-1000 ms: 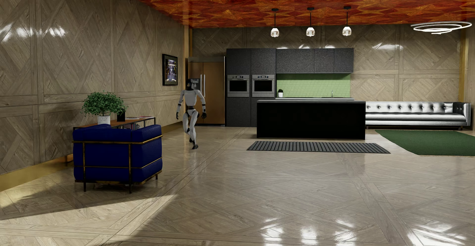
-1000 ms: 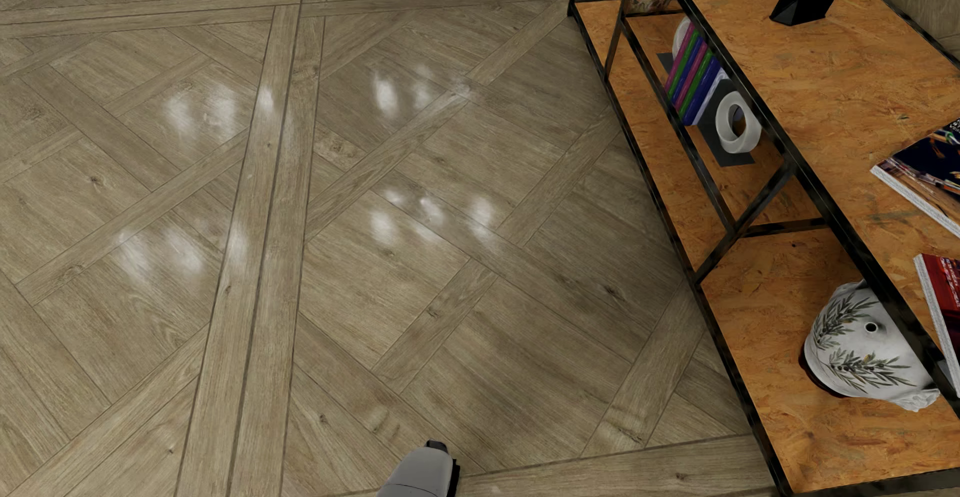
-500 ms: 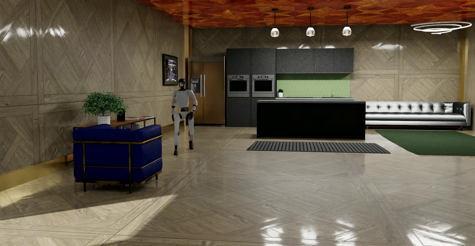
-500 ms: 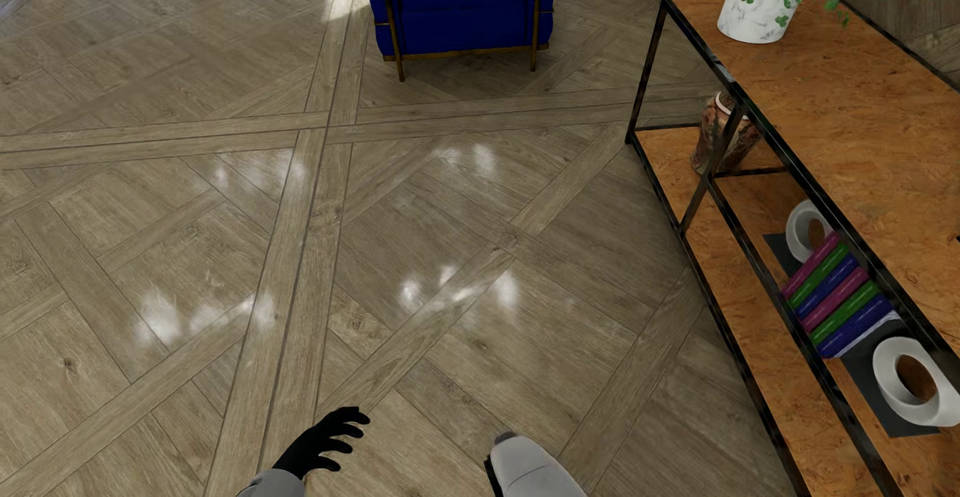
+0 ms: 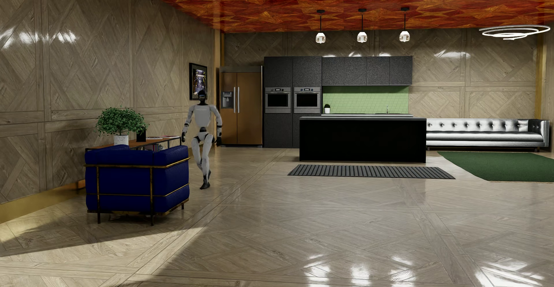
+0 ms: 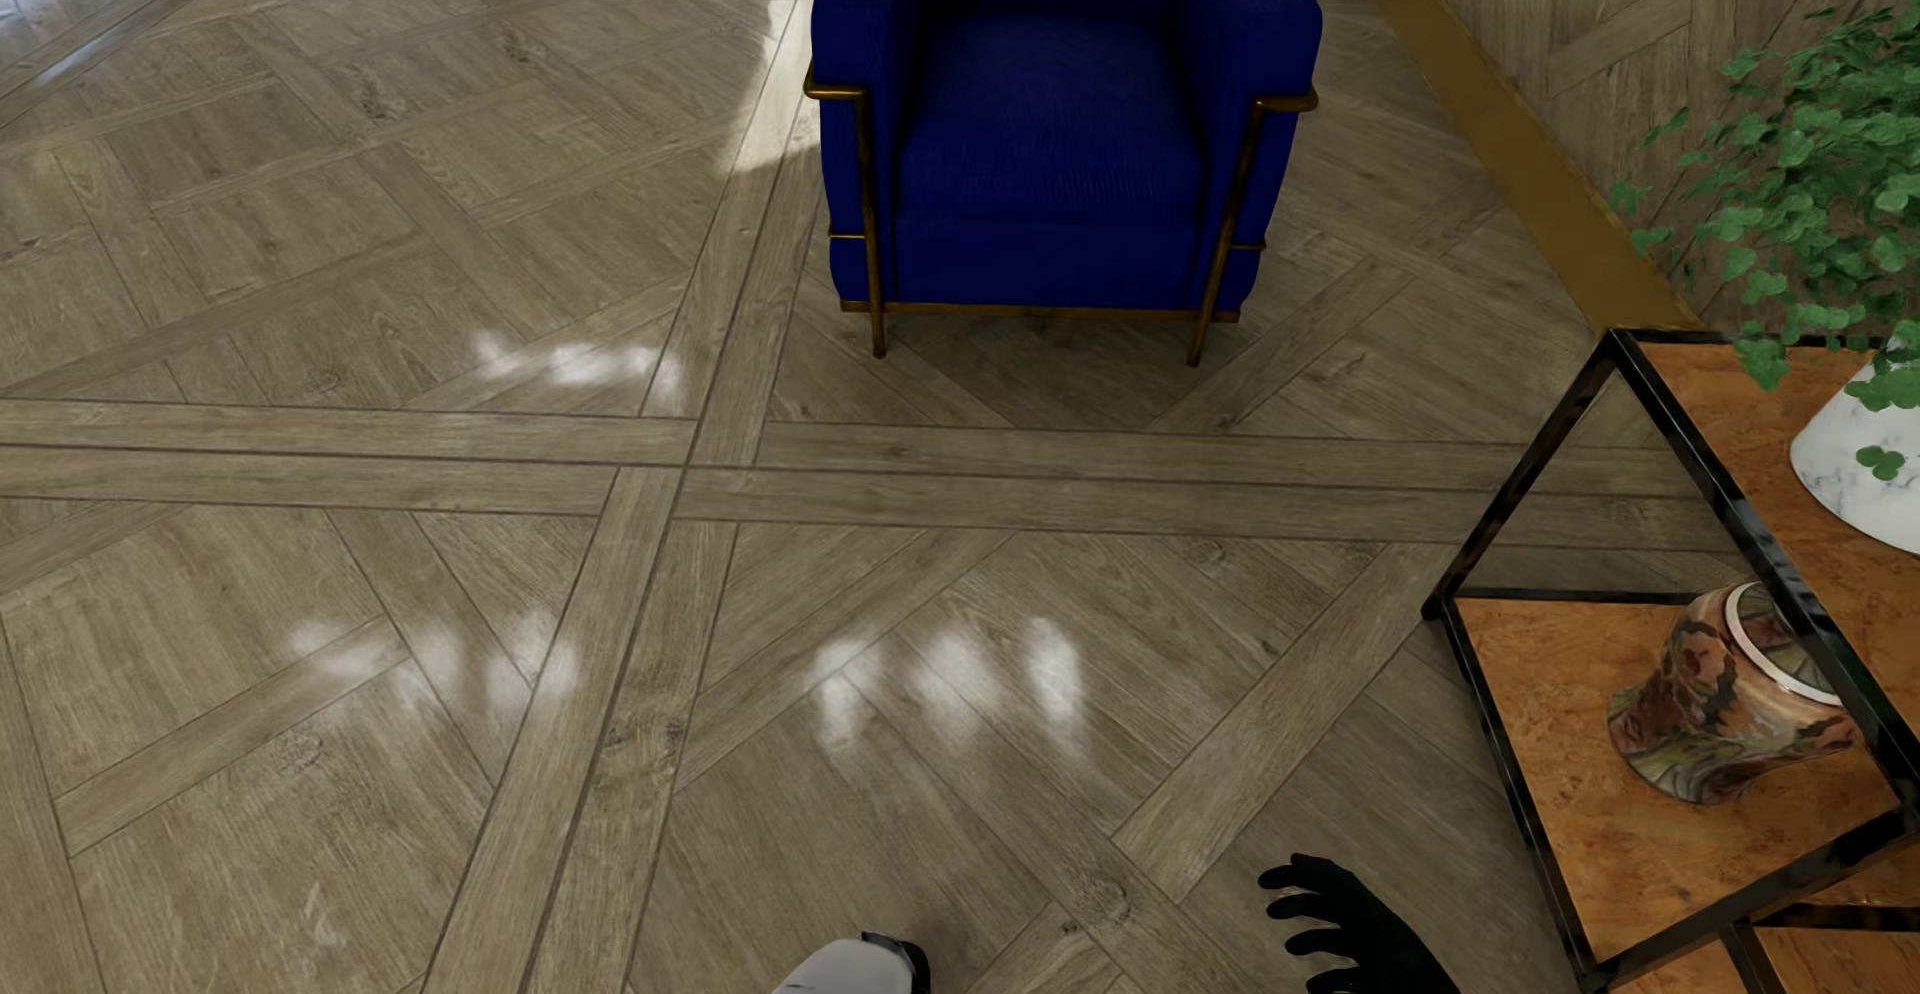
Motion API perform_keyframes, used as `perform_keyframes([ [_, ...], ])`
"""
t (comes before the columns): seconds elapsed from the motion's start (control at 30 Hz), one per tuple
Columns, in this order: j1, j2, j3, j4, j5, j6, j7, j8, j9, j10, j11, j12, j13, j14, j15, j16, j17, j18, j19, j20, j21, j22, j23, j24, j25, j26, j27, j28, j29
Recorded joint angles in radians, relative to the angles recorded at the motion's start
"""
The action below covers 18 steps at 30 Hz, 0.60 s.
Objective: Approach dark armchair
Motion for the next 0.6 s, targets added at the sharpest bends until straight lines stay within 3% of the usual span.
perform_keyframes([
  [0.03,-0.005,-0.043,-0.017,-0.047,-0.048,-0.034,0.0,0.0,-0.005,0.083,0.16,-0.012,0.02,0.131,0.199,0.0,0.025,0.0,0.0,-0.027,0.015,0.018,0.084,0.0,0.0,0.0,0.0,0.0,0.0],
  [0.07,0.05,-0.088,-0.042,-0.078,-0.063,-0.04,0.0,0.0,0.008,0.139,0.331,-0.03,0.043,0.129,0.366,0.003,0.043,0.0,0.0,-0.019,0.043,0.016,0.182,0.0,0.0,0.0,0.0,0.0,0.0],
  [0.1,0.11,-0.206,-0.066,-0.104,-0.062,-0.028,0.0,0.0,0.018,0.146,0.544,-0.068,0.055,0.103,0.353,-0.009,0.034,0.0,0.0,-0.004,0.095,-0.002,0.265,0.0,0.0,0.0,0.0,0.0,0.0],
  [0.13,0.208,-0.307,-0.112,-0.125,-0.077,-0.032,0.0,0.0,0.04,0.12,0.714,-0.098,0.05,0.053,0.194,0.004,0.046,0.0,0.0,0.029,0.157,-0.054,0.35,0.0,0.0,0.0,0.0,0.0,0.0],
  [0.17,0.301,-0.392,-0.191,-0.126,-0.062,-0.007,0.0,0.0,0.041,0.096,0.793,-0.136,0.071,-0.001,0.041,0.003,0.042,0.0,0.0,0.062,0.192,-0.097,0.414,0.0,0.0,0.0,0.0,0.0,0.0],
  [0.23,0.476,-0.549,-0.32,-0.102,-0.042,0.029,0.0,0.0,0.035,0.024,0.715,-0.226,0.146,-0.121,-0.062,0.021,0.033,0.0,0.0,0.13,0.234,-0.207,0.48,0.0,0.0,0.0,0.0,0.0,0.0],
  [0.3,0.634,-0.634,-0.414,-0.058,-0.034,0.054,0.0,0.0,0.023,-0.049,0.389,-0.305,0.233,-0.25,-0.024,0.041,0.013,0.0,0.0,0.249,0.254,-0.325,0.5,0.0,0.0,0.0,0.0,0.0,0.0],
  [0.37,0.757,-0.688,-0.467,-0.053,-0.055,0.044,0.0,0.0,-0.001,-0.11,0.001,-0.39,0.285,-0.379,0.179,0.048,-0.001,0.0,0.0,0.386,0.257,-0.399,0.501,0.0,0.0,0.0,0.0,0.0,0.0],
  [0.4,0.786,-0.711,-0.488,-0.037,-0.061,0.045,0.0,0.0,-0.018,-0.109,-0.063,-0.428,0.296,-0.417,0.525,0.053,-0.005,0.0,0.0,0.438,0.262,-0.432,0.501,0.0,0.0,0.0,0.0,0.0,0.0],
  [0.43,0.793,-0.736,-0.518,-0.017,-0.064,0.046,0.0,0.0,-0.028,-0.092,-0.505,-0.454,0.298,-0.43,0.73,0.06,-0.003,0.0,0.0,0.483,0.264,-0.468,0.515,0.0,0.0,0.0,0.0,0.0,0.0],
  [0.47,0.836,-0.784,-0.515,-0.017,-0.06,0.042,0.0,0.0,-0.039,-0.084,-0.122,-0.469,0.307,-0.418,0.73,0.06,0.006,0.0,0.0,0.488,0.228,-0.472,0.533,0.0,0.0,0.0,0.0,0.0,0.0],
  [0.5,0.859,-0.79,-0.535,0.015,-0.037,0.049,0.0,0.0,-0.039,-0.037,-0.049,-0.455,0.304,-0.376,0.465,0.059,0.014,0.0,0.0,0.508,0.213,-0.49,0.545,0.0,0.0,0.0,0.0,0.0,0.0],
  [0.53,0.854,-0.779,-0.542,0.02,-0.008,0.052,0.0,0.0,-0.055,0.057,0.005,-0.412,0.309,-0.29,0.313,0.039,0.013,0.0,0.0,0.549,0.204,-0.507,0.552,0.0,0.0,0.0,0.0,0.0,0.0],
  [0.57,0.825,-0.782,-0.516,0.067,0.057,0.066,0.0,0.0,-0.066,0.207,0.073,-0.372,0.313,-0.159,0.177,0.023,0.02,0.0,0.0,0.542,0.202,-0.477,0.571,0.0,0.0,0.0,0.0,0.0,0.0],
  [0.6,0.764,-0.714,-0.513,0.106,0.076,0.083,0.0,0.0,-0.051,0.404,0.12,-0.35,0.299,-0.044,0.094,0.009,0.022,0.0,0.0,0.493,0.195,-0.418,0.575,0.0,0.0,0.0,0.0,0.0,0.0],
])
